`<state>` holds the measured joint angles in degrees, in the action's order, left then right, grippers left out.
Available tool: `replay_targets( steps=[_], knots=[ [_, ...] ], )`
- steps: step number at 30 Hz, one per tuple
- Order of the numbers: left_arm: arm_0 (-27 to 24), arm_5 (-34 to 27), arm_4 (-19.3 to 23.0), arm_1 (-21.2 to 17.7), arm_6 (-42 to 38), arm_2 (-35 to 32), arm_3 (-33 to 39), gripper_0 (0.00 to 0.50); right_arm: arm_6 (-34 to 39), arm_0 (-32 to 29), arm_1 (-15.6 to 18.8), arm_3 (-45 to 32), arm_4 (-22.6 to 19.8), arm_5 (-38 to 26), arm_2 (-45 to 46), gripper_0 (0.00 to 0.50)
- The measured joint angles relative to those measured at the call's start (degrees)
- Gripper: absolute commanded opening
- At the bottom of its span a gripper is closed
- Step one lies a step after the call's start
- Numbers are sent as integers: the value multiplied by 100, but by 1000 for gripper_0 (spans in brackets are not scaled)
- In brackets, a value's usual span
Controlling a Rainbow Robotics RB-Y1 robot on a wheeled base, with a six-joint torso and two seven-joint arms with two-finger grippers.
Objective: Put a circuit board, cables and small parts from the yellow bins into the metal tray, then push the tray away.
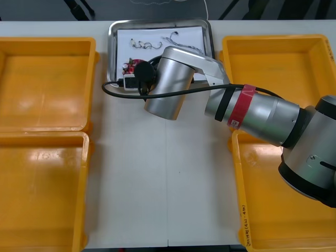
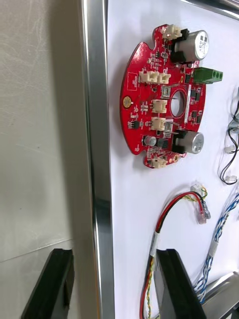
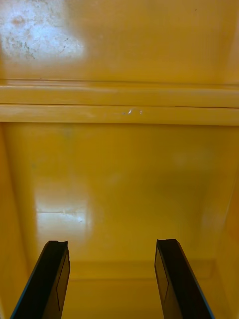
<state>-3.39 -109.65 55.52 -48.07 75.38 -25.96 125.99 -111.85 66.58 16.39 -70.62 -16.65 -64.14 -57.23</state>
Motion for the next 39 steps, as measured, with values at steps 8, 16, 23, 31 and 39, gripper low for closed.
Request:
replay_targets(
  steps=[8, 16, 23, 31, 39],
  knots=[
    [0, 0, 0, 0, 0, 0, 0, 500, -8, 5, 0, -23, -54, -240, 0, 500],
    [0, 0, 0, 0, 0, 0, 0, 500, -10, 9, 0, -369, -74, -738, 0, 500],
    [0, 0, 0, 0, 0, 0, 0, 500, -10, 13, 10, -743, -416, -1060, 144, 500],
    [0, 0, 0, 0, 0, 0, 0, 500, -9, 14, 194, -1290, -1196, -1662, 562, 500],
    [1, 0, 0, 0, 0, 0, 2, 500, 651, -157, 631, -2308, -1799, -2225, 1050, 500]
  ],
)
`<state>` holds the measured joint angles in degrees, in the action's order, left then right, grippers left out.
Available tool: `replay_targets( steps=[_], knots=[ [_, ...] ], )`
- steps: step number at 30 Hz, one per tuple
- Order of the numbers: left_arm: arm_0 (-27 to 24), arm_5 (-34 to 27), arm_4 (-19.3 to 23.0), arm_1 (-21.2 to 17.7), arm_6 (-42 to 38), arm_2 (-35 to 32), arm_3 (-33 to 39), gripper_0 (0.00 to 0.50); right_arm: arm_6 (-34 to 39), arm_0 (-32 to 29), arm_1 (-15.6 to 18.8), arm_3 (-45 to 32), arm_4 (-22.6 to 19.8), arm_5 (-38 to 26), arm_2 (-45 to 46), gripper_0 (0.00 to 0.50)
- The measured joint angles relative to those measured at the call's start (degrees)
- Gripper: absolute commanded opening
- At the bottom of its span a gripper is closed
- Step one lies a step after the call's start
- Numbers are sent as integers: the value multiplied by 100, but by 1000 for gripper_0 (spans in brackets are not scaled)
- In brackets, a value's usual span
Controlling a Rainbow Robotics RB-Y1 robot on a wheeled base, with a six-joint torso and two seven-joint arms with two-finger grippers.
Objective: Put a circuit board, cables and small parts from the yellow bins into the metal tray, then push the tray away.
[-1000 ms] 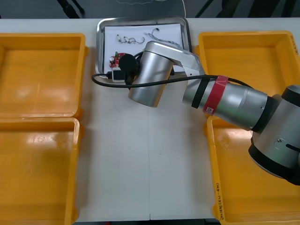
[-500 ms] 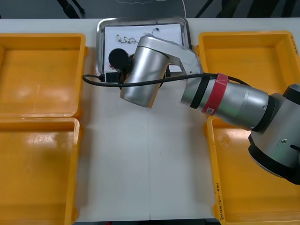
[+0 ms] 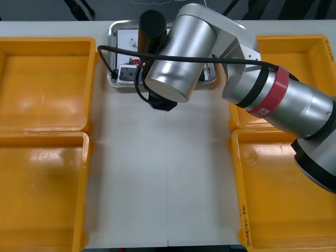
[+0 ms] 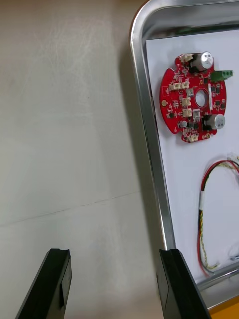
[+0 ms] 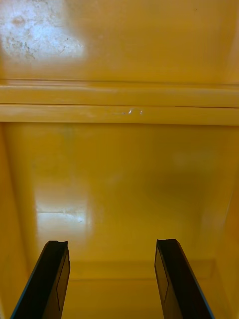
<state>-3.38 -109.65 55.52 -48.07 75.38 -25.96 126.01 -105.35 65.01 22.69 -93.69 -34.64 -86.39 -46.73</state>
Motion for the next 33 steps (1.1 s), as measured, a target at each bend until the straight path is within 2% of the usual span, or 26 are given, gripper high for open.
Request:
replay_targets(
  steps=[7, 10, 13, 18, 20, 23, 28, 33],
  knots=[
    [0, 0, 0, 0, 0, 0, 1, 500, 606, -505, 534, -1121, -386, -428, 370, 500],
    [0, 0, 0, 0, 0, 0, 2, 500, 1095, -729, 782, -1595, -494, -598, 473, 500],
    [1, 0, 0, 0, 0, 0, 3, 500, 1501, -971, 1019, -2073, -505, -714, 545, 500],
    [1, 0, 0, 0, 0, 0, 4, 500, 1741, -1414, 1338, -2795, -515, -922, 691, 500],
    [2, 0, 0, -1, 0, 0, 4, 500, 2098, -1625, 1455, -3062, -519, -967, 787, 500],
    [3, 0, 0, -1, 0, 0, 5, 500, 2471, -1940, 1606, -3381, -523, -983, 950, 500],
    [5, 0, 1, -1, 0, 0, 7, 500, 2568, -2505, 1881, -3885, -526, -1046, 1260, 500],
    [11, 0, 1, -1, 0, -1, 8, 500, 3242, -3025, 2142, -4258, -586, -1160, 1570, 500]
  ],
)
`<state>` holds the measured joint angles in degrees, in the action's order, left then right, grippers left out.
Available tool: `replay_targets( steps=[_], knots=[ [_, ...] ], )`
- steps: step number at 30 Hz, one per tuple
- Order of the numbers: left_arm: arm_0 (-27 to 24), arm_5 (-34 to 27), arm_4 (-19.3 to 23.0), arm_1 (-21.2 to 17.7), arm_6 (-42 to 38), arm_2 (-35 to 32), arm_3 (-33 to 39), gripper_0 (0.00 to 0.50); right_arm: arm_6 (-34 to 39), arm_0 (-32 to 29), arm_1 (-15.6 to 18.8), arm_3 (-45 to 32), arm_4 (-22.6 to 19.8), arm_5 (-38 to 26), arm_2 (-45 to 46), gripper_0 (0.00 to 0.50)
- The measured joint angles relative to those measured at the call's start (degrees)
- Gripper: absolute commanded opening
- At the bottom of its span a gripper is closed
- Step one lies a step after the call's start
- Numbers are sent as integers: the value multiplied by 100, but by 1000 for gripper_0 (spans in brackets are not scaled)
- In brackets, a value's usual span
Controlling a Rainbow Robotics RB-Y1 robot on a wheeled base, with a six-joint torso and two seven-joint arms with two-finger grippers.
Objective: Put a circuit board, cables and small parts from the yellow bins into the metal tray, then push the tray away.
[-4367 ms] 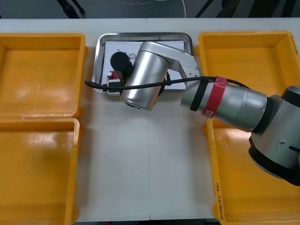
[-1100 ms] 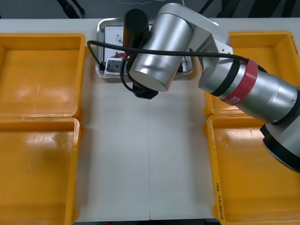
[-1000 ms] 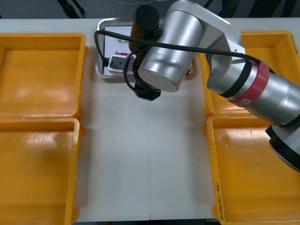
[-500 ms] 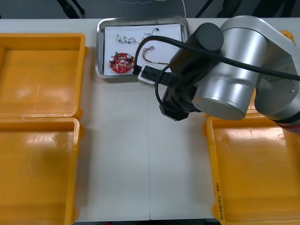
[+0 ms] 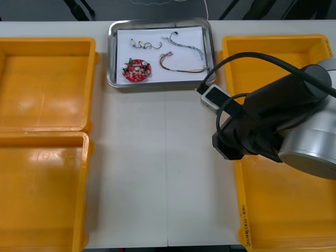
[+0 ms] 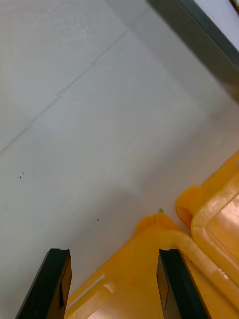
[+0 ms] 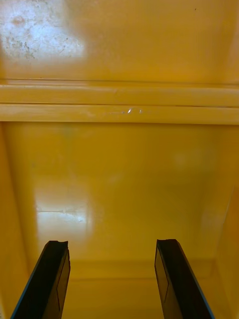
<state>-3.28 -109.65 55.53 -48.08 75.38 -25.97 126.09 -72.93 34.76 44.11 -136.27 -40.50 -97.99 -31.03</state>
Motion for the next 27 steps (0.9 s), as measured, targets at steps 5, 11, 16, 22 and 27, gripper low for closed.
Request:
replay_targets(
  steps=[5, 11, 16, 22, 27],
  knots=[
    [2, 0, 0, 0, 0, 0, 0, 500, 155, -444, 236, -137, -471, -47, 438, 500],
    [2, 0, 0, 0, 0, 0, 1, 500, 156, -1078, 496, -181, -974, -62, 1212, 500],
    [3, 0, 1, 0, 0, 0, 1, 500, 161, -1623, 706, -310, -1072, -62, 1690, 500],
    [3, 0, 1, 0, 0, 0, 1, 500, 458, -2179, 790, -323, -1117, -62, 2119, 500],
    [3, 0, 1, 0, 0, 0, 1, 500, 490, -2544, 794, -323, -1120, -62, 2462, 500]
  ],
)
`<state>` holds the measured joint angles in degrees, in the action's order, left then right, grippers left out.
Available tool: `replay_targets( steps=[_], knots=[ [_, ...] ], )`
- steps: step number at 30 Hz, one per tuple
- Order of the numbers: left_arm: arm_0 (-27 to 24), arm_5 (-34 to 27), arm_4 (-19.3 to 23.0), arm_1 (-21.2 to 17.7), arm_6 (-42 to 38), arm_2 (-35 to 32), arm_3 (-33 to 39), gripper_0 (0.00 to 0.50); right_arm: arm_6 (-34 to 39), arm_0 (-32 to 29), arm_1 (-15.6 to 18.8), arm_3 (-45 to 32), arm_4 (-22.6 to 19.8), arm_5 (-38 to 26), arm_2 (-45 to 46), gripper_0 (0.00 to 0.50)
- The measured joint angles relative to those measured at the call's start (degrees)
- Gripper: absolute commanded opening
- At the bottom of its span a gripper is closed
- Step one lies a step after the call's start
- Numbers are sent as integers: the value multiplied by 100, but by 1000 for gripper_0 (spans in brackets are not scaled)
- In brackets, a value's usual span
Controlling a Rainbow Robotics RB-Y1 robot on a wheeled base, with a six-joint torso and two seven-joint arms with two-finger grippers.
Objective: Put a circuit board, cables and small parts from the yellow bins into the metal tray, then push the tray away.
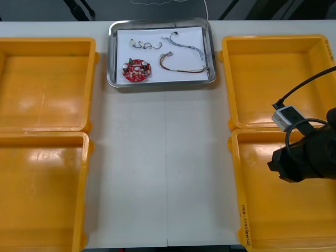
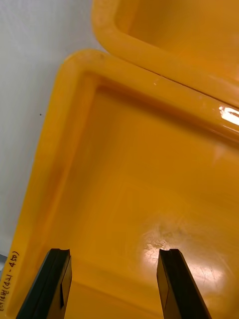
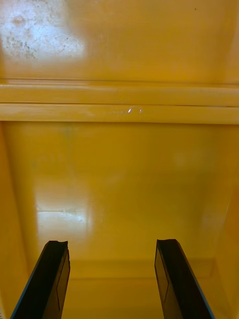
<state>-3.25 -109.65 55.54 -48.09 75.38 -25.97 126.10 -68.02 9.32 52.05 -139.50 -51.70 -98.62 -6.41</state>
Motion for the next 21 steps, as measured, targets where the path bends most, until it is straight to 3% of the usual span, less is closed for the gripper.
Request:
replay_targets(
  steps=[21],
  knots=[
    [0, 0, 0, 0, 0, 0, 0, 500, 352, -857, 1, 126, -32, 50, 813, 500]
  ],
)
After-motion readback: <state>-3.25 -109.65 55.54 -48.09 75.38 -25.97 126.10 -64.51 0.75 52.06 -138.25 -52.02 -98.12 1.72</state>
